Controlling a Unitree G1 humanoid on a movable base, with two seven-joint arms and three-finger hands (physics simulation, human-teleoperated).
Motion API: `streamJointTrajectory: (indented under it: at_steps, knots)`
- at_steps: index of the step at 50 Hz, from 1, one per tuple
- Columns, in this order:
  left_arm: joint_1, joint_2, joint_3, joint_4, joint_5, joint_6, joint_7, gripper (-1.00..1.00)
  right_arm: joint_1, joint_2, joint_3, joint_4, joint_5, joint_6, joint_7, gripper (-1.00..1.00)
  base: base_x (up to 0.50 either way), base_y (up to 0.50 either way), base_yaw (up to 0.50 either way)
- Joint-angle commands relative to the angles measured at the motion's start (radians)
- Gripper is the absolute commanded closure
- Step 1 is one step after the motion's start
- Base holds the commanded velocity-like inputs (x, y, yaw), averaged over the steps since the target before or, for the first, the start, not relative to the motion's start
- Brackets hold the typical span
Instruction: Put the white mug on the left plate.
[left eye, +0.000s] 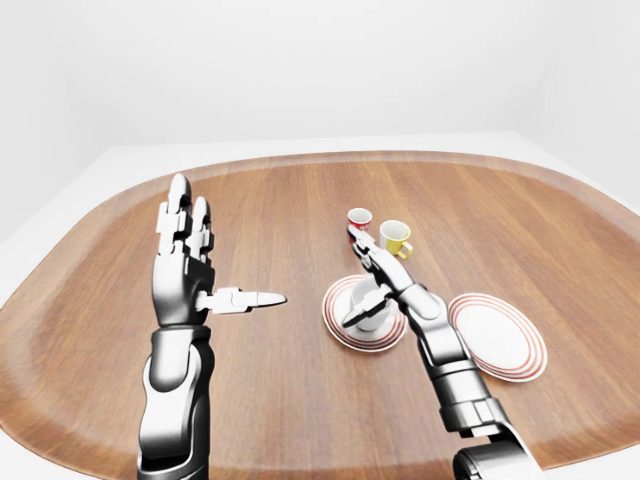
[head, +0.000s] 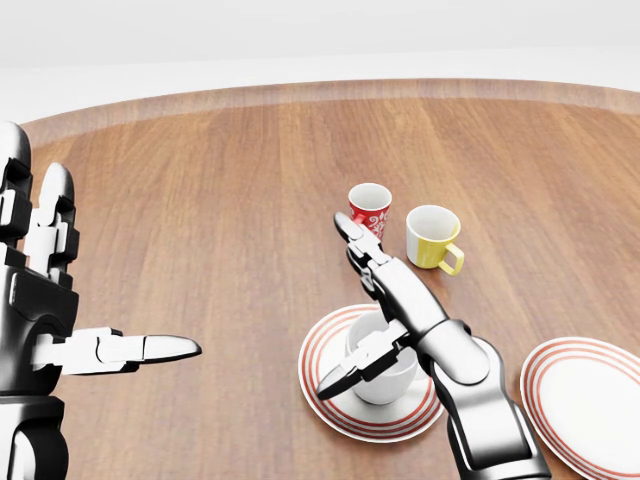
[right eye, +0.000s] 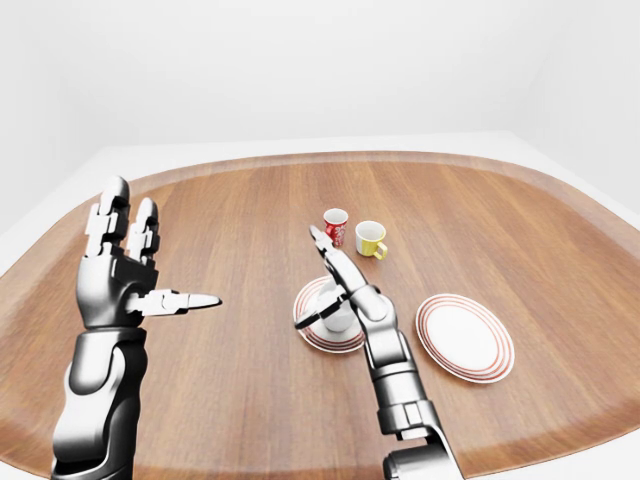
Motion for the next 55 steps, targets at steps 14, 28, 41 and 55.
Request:
streamJointTrajectory:
  at_steps: [14,28,41,55]
  knots:
    - [0.005,0.000,0.001,-0.008,0.001,0.000,-0.002,-1.00,-0.004,-0.003,-0.003,-0.010,0.004,0.000,0.004,-1.00,0.00,0.00,0.00]
    - [0.004,-0.001,0.001,-0.007,0.001,0.000,-0.002,-1.00,-0.006,-0.005,-0.004,-0.014,0.005,0.000,0.005,-1.00,0.00,0.00,0.00]
    - [0.005,0.000,0.003,-0.011,0.000,0.000,-0.002,-1.00,-0.038,0.024,-0.125,-0.266,0.451,0.000,0.039,-1.00,0.00,0.00,0.00]
    - [-0.004,0.003,0.011,-0.014,-0.008,0.000,0.001,-1.00,-0.004,-0.034,-0.147,-0.297,1.013,0.000,-0.219,-1.00,0.00,0.00,0.00]
